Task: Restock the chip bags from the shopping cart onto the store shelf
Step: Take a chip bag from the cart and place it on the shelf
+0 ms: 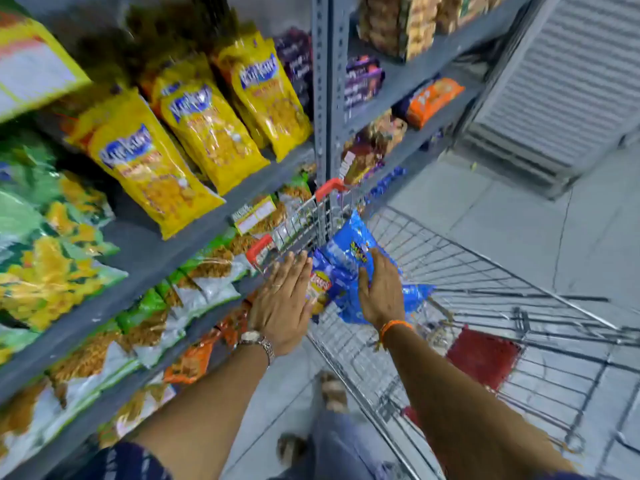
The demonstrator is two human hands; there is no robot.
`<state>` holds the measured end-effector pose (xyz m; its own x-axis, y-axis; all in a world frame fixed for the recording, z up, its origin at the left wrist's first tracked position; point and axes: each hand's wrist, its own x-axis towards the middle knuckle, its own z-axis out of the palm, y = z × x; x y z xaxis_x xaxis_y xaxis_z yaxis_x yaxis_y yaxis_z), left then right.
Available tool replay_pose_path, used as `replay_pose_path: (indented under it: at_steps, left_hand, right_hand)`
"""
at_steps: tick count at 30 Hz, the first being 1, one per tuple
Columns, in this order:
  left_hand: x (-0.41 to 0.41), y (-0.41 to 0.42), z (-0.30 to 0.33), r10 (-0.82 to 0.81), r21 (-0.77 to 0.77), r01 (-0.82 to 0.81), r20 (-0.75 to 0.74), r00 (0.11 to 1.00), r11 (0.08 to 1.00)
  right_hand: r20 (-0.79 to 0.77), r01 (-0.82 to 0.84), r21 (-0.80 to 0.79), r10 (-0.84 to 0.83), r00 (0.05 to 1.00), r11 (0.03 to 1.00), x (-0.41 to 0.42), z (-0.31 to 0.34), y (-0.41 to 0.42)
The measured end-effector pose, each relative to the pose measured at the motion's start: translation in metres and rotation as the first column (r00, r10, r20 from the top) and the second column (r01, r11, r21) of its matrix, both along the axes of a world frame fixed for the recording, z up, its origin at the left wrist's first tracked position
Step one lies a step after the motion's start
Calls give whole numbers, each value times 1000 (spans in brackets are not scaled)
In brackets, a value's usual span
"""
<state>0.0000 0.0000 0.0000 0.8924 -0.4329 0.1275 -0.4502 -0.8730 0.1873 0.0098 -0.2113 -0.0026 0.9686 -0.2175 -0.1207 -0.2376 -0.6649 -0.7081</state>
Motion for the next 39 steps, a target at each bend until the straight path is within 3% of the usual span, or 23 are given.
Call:
replay_pose_path:
  at_steps: [3,6,10,14,17,22,24,27,30,34,39]
  left_hand:
    - [-8,10,-32,-14,0,14,-50,999,1000]
    - [-8,21,-65,-12,-80,4,-97,995,997]
    - [-3,25,-74,-6,-192,-4,-51,999,981]
    - [-2,20,-89,44,-275,-38,15,999,961]
    - [3,15,-93,79,-354,-57,49,996,934]
    - [3,10,-101,96,-408,-39,118,988,912]
    - [2,9,-102,126,-403,-64,128,984,913]
    - [3,9,-103,124,-389,-58,146,981,919]
    - [4,13,-98,63,-335,-21,114,992,942]
    - [5,25,-76,-15,-256,25,40,999,966]
    - [13,47,-8,82,-309,-70,24,996,948]
  right_hand:
    - [-115,2,108,10,993,994,-21,-46,8]
    - [-382,-75,216,155,911,973,-22,-114,31]
    - [-478,204,410,19,878,889,-2,-174,56]
    - [-556,370,452,-69,829,811,20,-199,69]
    - [-550,407,495,-86,831,768,26,-202,70]
    - [-706,527,408,-107,700,746,35,-192,72]
    - [-625,499,498,-106,774,710,40,-192,77]
    - [-451,439,488,-213,867,754,39,-184,85]
    - [-421,478,516,-275,864,711,36,-167,86]
    - [-313,392,536,-256,915,747,39,-120,78]
    - [-206,308,642,-229,951,702,39,-48,72]
